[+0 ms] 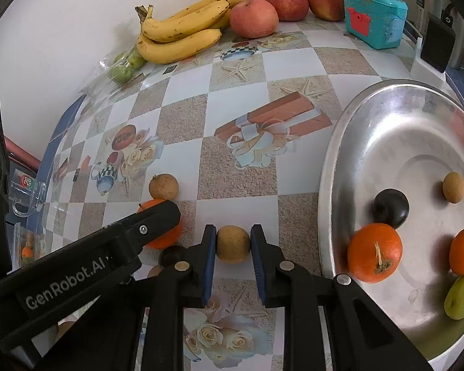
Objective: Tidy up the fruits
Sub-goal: 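Lift the orange and brown fruit and carry them toward the steel bowl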
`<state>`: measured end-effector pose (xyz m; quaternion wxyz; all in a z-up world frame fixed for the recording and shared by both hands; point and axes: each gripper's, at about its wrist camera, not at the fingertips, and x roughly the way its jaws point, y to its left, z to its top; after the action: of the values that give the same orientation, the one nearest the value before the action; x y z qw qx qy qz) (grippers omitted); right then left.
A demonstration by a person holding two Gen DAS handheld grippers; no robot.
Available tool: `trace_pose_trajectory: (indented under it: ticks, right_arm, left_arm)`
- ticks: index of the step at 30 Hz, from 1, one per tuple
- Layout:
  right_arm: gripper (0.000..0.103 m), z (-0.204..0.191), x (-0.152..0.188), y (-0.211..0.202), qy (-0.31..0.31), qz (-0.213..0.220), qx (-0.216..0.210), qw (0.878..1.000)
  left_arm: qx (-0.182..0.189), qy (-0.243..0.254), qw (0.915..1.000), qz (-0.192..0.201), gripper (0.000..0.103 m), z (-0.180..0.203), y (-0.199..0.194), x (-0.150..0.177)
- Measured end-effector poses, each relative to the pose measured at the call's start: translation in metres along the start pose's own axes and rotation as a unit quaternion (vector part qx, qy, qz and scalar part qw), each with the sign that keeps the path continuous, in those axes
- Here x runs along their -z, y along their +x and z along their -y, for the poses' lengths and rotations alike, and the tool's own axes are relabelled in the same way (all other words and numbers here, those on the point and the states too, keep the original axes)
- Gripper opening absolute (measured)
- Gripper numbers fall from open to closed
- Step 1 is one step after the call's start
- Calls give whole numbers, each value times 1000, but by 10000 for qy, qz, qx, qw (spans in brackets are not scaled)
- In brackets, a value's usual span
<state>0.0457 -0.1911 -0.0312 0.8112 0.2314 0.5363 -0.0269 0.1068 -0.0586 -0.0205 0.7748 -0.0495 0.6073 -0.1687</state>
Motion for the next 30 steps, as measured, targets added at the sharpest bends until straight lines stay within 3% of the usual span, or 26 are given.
trace_pose_trajectory:
  ticks: [17, 30]
  right_arm:
    - [23, 5, 1, -4, 107, 33, -19, 9999]
    - [23, 0, -2, -23, 110, 271, -140, 9995]
  left_arm:
    - [13, 31, 9999, 158, 43, 2, -13, -3]
    - [130, 42, 9983, 565, 43, 5, -43, -8]
